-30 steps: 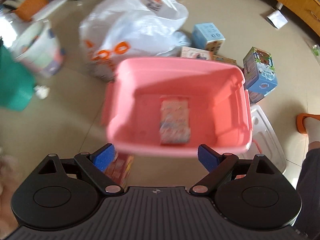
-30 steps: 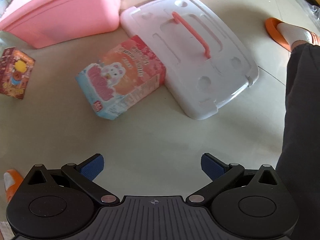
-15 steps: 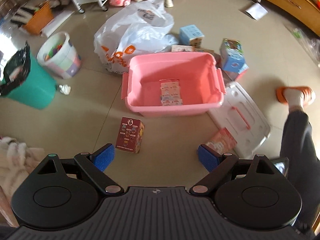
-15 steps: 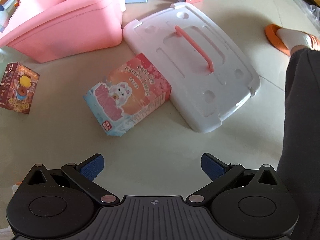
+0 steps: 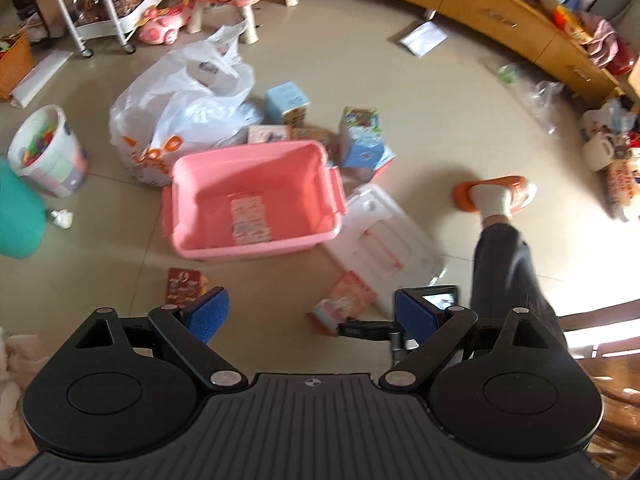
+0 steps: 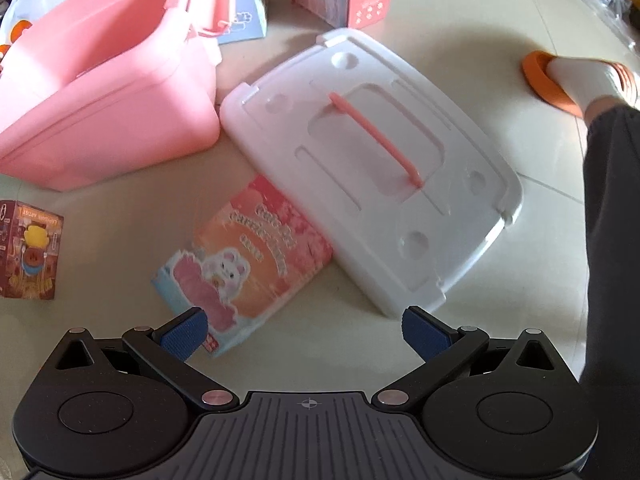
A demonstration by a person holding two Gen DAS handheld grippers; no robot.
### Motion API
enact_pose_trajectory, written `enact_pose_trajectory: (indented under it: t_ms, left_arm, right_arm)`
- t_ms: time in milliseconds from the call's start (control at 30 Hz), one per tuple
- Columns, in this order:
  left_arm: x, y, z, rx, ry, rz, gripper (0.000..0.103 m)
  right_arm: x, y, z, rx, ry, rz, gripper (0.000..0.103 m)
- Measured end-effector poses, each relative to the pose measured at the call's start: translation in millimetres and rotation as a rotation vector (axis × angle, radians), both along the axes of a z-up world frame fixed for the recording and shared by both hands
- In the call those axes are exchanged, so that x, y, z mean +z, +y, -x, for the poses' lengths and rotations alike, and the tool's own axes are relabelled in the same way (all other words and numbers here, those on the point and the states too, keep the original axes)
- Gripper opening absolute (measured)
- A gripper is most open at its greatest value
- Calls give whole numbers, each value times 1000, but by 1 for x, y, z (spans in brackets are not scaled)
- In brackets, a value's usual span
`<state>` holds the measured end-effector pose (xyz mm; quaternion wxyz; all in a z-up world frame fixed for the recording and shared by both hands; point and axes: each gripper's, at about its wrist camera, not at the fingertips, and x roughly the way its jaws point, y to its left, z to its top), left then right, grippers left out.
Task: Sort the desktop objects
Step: 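Lower the right tool onto the pink Cute Pet Carrier Lotus box and close it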
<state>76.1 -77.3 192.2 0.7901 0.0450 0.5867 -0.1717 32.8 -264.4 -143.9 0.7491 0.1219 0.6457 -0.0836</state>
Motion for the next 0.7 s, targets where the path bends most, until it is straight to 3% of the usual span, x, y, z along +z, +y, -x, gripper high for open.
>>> enact_pose_trajectory:
  t_ms: [267, 400, 700]
  left_arm:
    - [-5, -3, 1, -14, 6, -9, 93]
    - [-2, -1, 8, -27, -42, -12, 93]
    - [-4, 6, 6, -20, -12, -1, 93]
  right_arm:
    - [2, 13, -7, 19, -48, -23, 103]
    - [4, 20, -13, 19, -67, -3, 103]
    - [-6, 12, -16, -161, -67, -26, 103]
